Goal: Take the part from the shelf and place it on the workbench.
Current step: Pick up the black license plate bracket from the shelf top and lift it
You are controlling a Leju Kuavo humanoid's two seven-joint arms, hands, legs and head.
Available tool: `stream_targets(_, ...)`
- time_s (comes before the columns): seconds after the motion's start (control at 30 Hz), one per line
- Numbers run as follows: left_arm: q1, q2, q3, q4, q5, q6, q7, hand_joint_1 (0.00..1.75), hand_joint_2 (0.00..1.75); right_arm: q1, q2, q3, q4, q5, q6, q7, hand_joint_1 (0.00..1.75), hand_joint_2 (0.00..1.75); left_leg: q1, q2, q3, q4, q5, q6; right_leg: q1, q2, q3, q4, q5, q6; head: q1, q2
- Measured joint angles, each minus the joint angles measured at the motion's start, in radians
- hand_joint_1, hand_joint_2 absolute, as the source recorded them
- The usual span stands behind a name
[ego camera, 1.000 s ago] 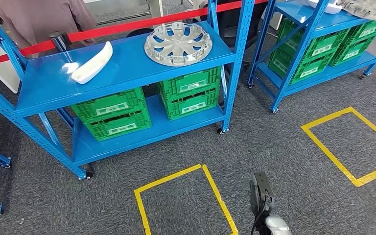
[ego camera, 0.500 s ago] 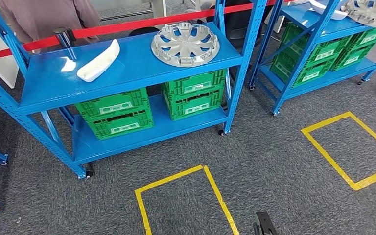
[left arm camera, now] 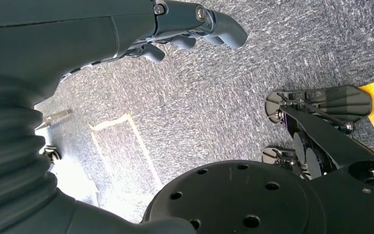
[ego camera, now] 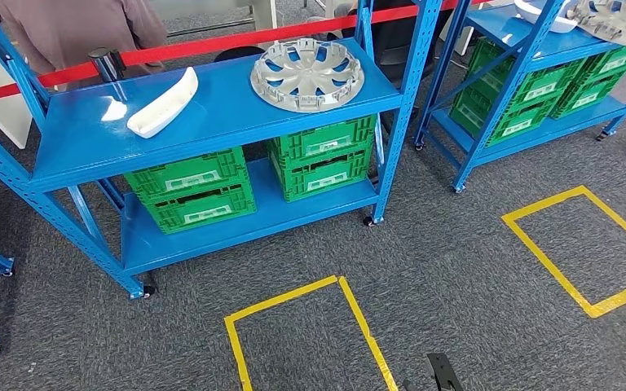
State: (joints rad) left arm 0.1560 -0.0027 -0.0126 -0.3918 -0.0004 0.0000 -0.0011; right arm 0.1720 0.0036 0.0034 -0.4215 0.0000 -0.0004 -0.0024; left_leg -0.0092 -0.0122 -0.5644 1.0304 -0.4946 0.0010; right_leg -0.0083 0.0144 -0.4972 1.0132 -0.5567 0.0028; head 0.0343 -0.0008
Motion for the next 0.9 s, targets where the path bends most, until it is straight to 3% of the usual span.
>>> stream_targets(0.07,0.0,0.0,0.0,-0.001,0.0,0.0,0.0,0.0,1.75,0.0,0.0,0.0,0.0,0.0,0.0,0.0,0.0,0.0,0.0,0.0,0.0,0.0,0.0,0.0,0.0,0.0,0.0,0.0,0.0,0.0,0.0,0.0)
stream_targets(0.13,0.0,0.0,0.0,-0.001,0.0,0.0,0.0,0.0,1.75,0.0,0.0,0.0,0.001,0.0,0.0,0.0,0.0,0.0,0.0,0.0,0.0,0.0,0.0,0.0,0.0,0.0,0.0,0.0,0.0,0.0,0.0,0.0)
stream_targets(0.27,0.0,0.0,0.0,-0.002,0.0,0.0,0.0,0.0,1.75,0.0,0.0,0.0,0.002,0.0,0.0,0.0,0.0,1.75,0.0,0.0,0.0,0.0,0.0,0.0,0.0,0.0,0.0,0.0,0.0,0.0,0.0,0.0)
stream_targets(0.67,-0.052,-0.032,0.023,0.025,-0.094,0.102,-0.01,0.0,1.75,-0.051,0.024,-0.169,0.044,0.179,-0.07,-0.01,0.0,1.75,0.0,0.0,0.0,0.0,0.0,0.0,0.0,0.0,0.001,0.0,-0.001,0.001,0.0,0.0)
stream_targets(0.87,-0.058,-0.036,0.025,0.029,-0.106,0.115,-0.011,0.0,1.75,-0.056,0.028,-0.189,0.049,0.2,-0.079,-0.012,0.0,1.75,0.0,0.0,0.0,0.0,0.0,0.0,0.0,0.0,0.001,0.0,-0.001,0.001,0.0,0.0)
stream_targets(0.9,-0.061,-0.039,0.027,0.031,-0.114,0.124,-0.012,0.0,1.31,-0.059,0.03,-0.204,0.052,0.214,-0.084,-0.014,0.0,1.75,0.0,0.0,0.0,0.0,0.0,0.0,0.0,0.0,0.001,0.0,-0.001,0.001,0.0,0.0)
